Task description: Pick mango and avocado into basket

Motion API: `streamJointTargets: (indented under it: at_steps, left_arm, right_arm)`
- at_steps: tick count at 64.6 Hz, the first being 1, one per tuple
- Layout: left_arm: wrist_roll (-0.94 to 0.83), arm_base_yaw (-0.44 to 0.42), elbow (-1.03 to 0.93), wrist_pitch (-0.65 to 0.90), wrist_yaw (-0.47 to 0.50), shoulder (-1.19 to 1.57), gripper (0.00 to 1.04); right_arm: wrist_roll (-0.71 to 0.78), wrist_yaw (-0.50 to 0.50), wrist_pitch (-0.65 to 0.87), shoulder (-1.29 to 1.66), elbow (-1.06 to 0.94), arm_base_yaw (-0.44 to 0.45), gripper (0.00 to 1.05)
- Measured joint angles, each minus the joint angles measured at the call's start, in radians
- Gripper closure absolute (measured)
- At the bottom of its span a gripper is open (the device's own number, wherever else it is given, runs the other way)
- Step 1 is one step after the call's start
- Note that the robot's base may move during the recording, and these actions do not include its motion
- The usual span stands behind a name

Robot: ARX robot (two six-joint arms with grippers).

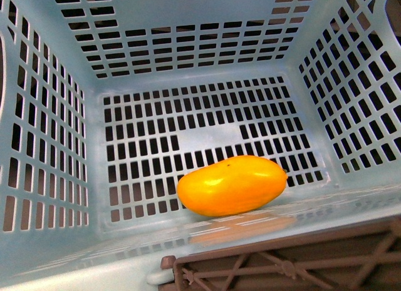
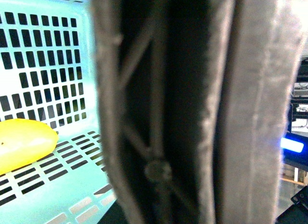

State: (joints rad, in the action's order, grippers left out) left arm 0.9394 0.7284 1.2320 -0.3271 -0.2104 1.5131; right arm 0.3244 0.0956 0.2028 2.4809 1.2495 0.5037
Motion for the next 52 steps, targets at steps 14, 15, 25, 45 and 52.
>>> streamJointTargets:
  at_steps: [14, 15, 25, 45, 52]
  left_arm:
    - [0.0, 0.0, 0.0, 0.0, -0.001, 0.0, 0.92]
    - [0.0, 0.0, 0.0, 0.0, -0.002, 0.0, 0.92]
    - [0.001, 0.0, 0.0, 0.0, -0.003, 0.0, 0.92]
    - [0.001, 0.0, 0.0, 0.0, -0.002, 0.0, 0.92]
    - [0.0, 0.0, 0.0, 0.0, -0.002, 0.0, 0.92]
  right_arm:
    - [-0.029, 0.031, -0.007, 0.02, 0.028, -0.019, 0.09]
    - [-0.03, 0.031, -0.007, 0.021, 0.029, -0.019, 0.09]
    - [-0.054, 0.046, -0.008, 0.047, 0.052, -0.031, 0.09]
    - [-0.13, 0.068, 0.002, 0.073, 0.078, -0.04, 0.09]
    - [-0.164, 0.074, 0.008, 0.075, 0.085, -0.041, 0.09]
